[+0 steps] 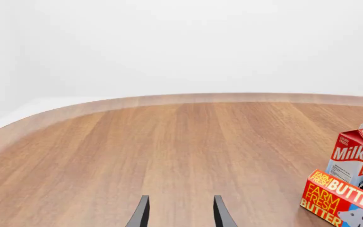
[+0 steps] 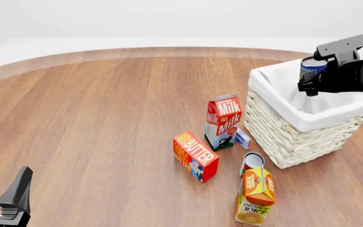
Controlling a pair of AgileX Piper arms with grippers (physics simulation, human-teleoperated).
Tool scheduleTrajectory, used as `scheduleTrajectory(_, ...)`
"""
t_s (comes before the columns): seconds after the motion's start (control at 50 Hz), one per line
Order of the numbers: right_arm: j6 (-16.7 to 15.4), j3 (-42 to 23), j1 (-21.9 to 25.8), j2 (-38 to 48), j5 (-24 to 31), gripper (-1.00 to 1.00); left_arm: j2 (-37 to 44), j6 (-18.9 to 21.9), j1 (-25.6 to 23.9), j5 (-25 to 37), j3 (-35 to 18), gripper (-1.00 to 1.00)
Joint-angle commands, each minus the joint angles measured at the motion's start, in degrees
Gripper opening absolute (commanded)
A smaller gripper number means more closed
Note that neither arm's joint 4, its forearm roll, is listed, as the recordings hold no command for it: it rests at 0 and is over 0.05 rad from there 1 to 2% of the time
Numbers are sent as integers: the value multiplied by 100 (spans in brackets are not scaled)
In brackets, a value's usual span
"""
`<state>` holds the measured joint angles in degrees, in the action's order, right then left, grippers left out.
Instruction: Pick up the alphabet soup, and put it in the basket.
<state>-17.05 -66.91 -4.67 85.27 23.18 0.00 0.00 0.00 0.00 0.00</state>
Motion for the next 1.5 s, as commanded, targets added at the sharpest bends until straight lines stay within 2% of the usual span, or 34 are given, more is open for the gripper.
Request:
scheduleTrajectory(0.02,66,9,-51,116,-73,-100,0,0,0,0,0,100)
scheduleTrajectory(0.96,-70,-13,-145,344,-26,-100,0,0,0,0,0,100)
scheduleTrajectory(0.98,-74,-13,-146,344,-27,100,0,0,0,0,0,100)
scheduleTrajectory(1.5,-19,-34,-141,297,-16,100,0,0,0,0,0,100)
